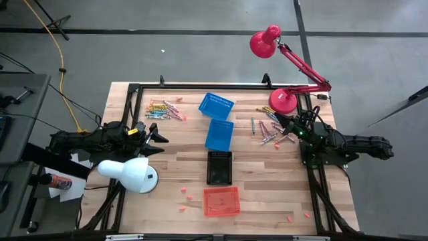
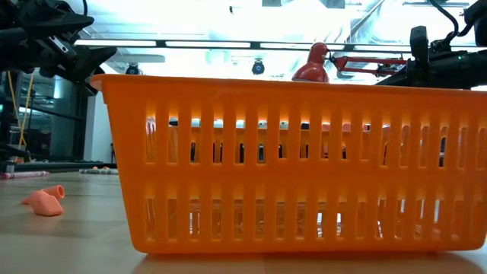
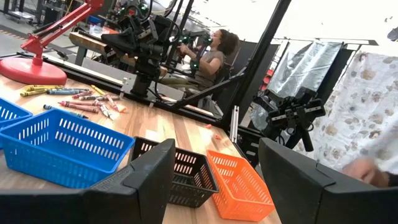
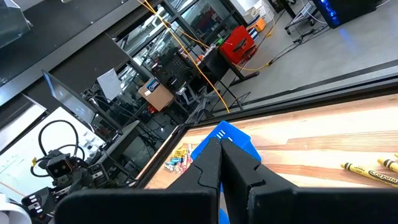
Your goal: Sort crayons
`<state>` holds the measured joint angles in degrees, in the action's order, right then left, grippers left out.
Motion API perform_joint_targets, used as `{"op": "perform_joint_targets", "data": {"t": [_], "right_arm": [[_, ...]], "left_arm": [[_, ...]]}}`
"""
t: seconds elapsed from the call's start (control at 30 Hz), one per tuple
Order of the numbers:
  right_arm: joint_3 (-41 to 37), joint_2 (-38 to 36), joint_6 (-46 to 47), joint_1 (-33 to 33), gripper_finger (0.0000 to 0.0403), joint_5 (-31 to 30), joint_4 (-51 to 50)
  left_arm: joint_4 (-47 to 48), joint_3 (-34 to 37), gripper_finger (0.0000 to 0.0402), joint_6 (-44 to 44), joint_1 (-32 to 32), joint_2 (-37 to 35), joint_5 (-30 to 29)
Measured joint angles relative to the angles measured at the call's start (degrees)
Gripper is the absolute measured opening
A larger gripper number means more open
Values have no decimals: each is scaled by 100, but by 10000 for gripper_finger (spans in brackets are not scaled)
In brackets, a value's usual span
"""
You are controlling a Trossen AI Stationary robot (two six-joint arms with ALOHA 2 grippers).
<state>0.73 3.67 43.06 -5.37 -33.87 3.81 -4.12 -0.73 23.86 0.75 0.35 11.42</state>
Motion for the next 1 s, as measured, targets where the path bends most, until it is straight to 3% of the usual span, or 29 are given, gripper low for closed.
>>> {"op": "perform_joint_targets", "data": {"t": [0.23, 0.43, 0.53, 0.83, 1.0], "right_arm": [[0, 2, 1, -1, 0, 2, -2], [0, 1, 1, -1, 0, 2, -2], [0, 2, 1, 0, 0, 0, -2], [0, 0, 1, 0, 0, 2, -2], [-1, 0, 1, -1, 0, 1, -1]], "left_arm": [[-361, 7, 223, -237, 1, 1, -123], [-1455, 2, 223, -533, 2, 71, -1473], [-1925, 0, 223, -838, 2, 324, -1665], [-1861, -928, 223, -1346, 424, 2288, -2073], [-643, -2157, 223, -1710, 1301, 3746, -2269]]}}
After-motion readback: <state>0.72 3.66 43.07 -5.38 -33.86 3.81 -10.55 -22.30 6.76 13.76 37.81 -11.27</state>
